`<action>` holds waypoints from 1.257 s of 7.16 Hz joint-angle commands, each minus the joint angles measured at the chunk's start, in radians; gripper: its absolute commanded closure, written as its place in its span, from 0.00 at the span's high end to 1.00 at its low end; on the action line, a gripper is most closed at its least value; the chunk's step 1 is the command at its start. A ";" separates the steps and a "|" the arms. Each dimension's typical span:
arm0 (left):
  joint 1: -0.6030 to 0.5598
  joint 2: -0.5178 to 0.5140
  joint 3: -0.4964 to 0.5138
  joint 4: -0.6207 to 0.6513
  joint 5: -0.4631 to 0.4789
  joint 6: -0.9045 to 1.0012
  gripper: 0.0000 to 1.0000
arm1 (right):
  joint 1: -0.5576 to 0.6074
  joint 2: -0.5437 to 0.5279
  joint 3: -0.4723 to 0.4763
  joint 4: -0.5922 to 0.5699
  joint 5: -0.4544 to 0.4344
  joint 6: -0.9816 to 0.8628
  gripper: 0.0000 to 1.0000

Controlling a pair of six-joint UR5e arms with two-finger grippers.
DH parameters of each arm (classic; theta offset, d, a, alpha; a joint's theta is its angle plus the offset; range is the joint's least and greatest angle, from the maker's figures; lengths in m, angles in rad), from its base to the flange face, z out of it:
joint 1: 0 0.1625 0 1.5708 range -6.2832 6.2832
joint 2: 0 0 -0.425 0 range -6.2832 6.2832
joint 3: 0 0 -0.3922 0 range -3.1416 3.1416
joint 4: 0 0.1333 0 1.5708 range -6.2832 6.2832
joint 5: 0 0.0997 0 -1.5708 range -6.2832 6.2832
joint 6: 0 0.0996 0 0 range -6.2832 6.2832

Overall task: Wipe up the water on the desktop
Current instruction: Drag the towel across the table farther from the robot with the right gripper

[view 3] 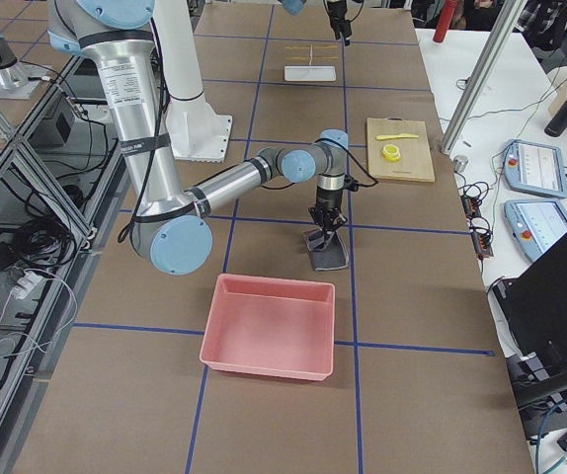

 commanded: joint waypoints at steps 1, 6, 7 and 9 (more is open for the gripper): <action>-0.001 0.002 0.000 0.000 0.000 0.000 0.98 | 0.002 0.010 -0.004 -0.002 0.057 0.001 0.00; -0.009 0.001 -0.003 0.002 0.002 0.000 0.98 | -0.175 -0.331 0.354 -0.008 0.200 0.124 0.00; -0.011 0.001 -0.005 0.002 0.002 0.000 0.98 | -0.225 -0.361 0.377 -0.007 0.204 0.188 0.00; -0.014 0.002 -0.011 0.003 0.005 0.000 0.98 | -0.253 -0.343 0.375 -0.005 0.198 0.215 0.00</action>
